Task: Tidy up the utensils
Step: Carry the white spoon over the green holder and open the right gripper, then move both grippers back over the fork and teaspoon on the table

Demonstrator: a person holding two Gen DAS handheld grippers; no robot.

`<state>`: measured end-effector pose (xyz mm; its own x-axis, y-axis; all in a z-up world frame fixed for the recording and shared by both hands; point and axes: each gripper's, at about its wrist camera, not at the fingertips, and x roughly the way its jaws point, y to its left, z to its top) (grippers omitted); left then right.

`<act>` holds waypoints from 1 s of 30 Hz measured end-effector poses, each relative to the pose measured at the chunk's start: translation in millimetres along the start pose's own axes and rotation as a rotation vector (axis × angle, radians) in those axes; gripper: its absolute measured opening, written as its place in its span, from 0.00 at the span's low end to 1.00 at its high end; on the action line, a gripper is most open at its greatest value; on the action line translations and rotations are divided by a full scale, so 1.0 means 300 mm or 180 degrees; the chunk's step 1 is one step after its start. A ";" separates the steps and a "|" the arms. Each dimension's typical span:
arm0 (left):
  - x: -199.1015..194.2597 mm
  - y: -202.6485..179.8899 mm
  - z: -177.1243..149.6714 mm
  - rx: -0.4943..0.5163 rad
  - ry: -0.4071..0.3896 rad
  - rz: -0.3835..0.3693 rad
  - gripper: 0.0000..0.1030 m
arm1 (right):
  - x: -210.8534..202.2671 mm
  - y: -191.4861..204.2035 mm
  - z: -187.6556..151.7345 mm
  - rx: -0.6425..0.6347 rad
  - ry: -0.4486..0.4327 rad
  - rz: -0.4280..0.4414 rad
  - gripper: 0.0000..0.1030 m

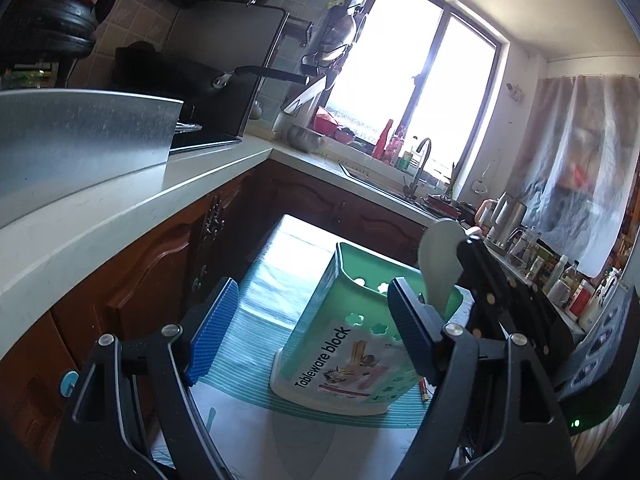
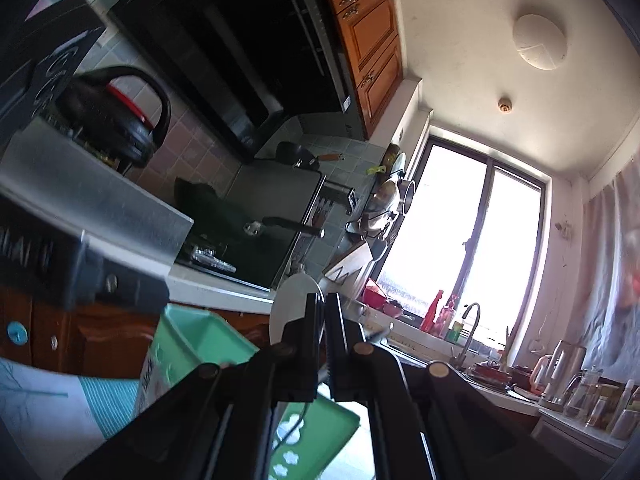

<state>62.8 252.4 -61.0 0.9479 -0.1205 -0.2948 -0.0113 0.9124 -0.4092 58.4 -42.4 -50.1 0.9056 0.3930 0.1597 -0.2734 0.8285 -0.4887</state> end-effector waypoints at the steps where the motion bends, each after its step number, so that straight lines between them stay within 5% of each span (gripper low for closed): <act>1: 0.001 -0.003 -0.001 0.0004 0.0013 0.0004 0.73 | -0.004 0.001 -0.006 -0.0018 0.0005 -0.0006 0.02; 8: 0.000 -0.072 0.008 0.0205 -0.0012 0.0002 0.73 | -0.064 -0.003 -0.025 -0.0155 0.0007 0.0048 0.05; 10: 0.003 -0.092 0.010 0.0250 -0.0002 0.0015 0.73 | -0.080 -0.006 -0.026 -0.0187 0.0054 0.0041 0.15; 12: 0.004 -0.107 0.009 0.0271 0.0013 0.0029 0.73 | -0.089 -0.011 -0.026 -0.0175 0.0123 0.0035 0.41; 13: 0.002 -0.112 0.009 0.0278 0.0019 0.0031 0.73 | -0.094 -0.015 -0.023 -0.0171 0.0153 0.0018 0.43; 22: -0.076 -0.223 0.003 0.0376 0.0129 0.0040 0.73 | -0.143 -0.183 0.091 0.0459 0.0210 -0.0122 0.43; 30: -0.203 -0.440 -0.058 0.0634 0.0357 -0.0004 0.73 | -0.266 -0.380 0.163 0.1000 0.0922 0.0148 0.43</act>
<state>1.1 132.5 -4.2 0.9065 -0.1544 -0.3930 0.0637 0.9701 -0.2342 1.3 -148.8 34.9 0.9314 0.3416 -0.1257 -0.3610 0.9114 -0.1976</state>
